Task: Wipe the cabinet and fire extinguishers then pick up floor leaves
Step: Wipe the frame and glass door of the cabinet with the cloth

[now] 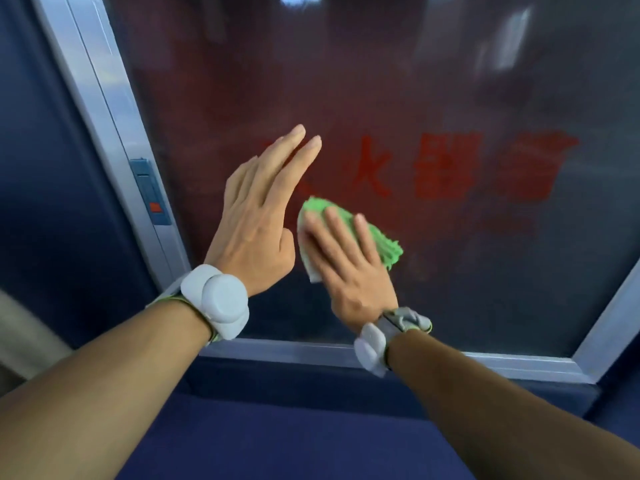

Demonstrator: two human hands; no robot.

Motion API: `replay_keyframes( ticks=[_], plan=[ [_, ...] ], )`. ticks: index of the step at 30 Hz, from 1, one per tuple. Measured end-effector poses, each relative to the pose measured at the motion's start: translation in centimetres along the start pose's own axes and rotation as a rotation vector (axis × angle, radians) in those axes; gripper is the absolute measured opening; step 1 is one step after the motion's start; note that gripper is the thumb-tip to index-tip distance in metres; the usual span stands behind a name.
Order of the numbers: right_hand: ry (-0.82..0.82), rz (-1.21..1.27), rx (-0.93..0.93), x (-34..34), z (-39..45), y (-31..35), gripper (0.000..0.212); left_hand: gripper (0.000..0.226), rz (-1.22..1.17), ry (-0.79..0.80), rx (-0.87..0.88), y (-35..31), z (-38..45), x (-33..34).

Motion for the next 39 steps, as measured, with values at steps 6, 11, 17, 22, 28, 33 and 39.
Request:
replay_keyframes(
  ticks=[6,11,17,22,28,33,39],
  plan=[
    [-0.064,-0.011,0.096,-2.6,3.8,-4.1,0.051,0.100,0.021,-0.068,-0.070,0.6,1.4,-1.1],
    [-0.411,0.000,0.524,-5.4,9.7,-7.0,0.058,0.102,-0.015,-0.082,-0.032,1.3,1.4,-1.5],
    [0.028,0.051,0.091,0.9,3.5,1.9,0.052,0.096,-0.062,-0.169,-0.038,1.9,0.7,-1.5],
    [-0.171,0.035,0.202,-2.9,8.6,-2.7,0.053,0.098,-0.075,-0.259,-0.079,1.9,1.5,-2.8],
    [-0.355,0.084,0.247,-2.9,11.2,-2.0,0.044,0.090,-0.110,-0.280,-0.064,2.4,1.0,-3.4],
    [0.211,0.033,-0.327,6.0,-5.3,6.1,0.058,0.080,-0.037,-0.143,-0.013,1.7,-0.6,-0.6],
    [0.432,-0.043,-0.497,6.2,-8.4,5.6,0.061,0.084,0.056,-0.106,-0.070,1.0,-1.1,1.2]
  ],
)
Point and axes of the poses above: each hand's wrist, its own z-axis towards the middle knuckle, its own x-axis out of the palm, y = z × x, the point moved 9 cm from there along z, towards the middle knuckle, and after that the axes turned 1 degree about z, right-handed, at the moved point
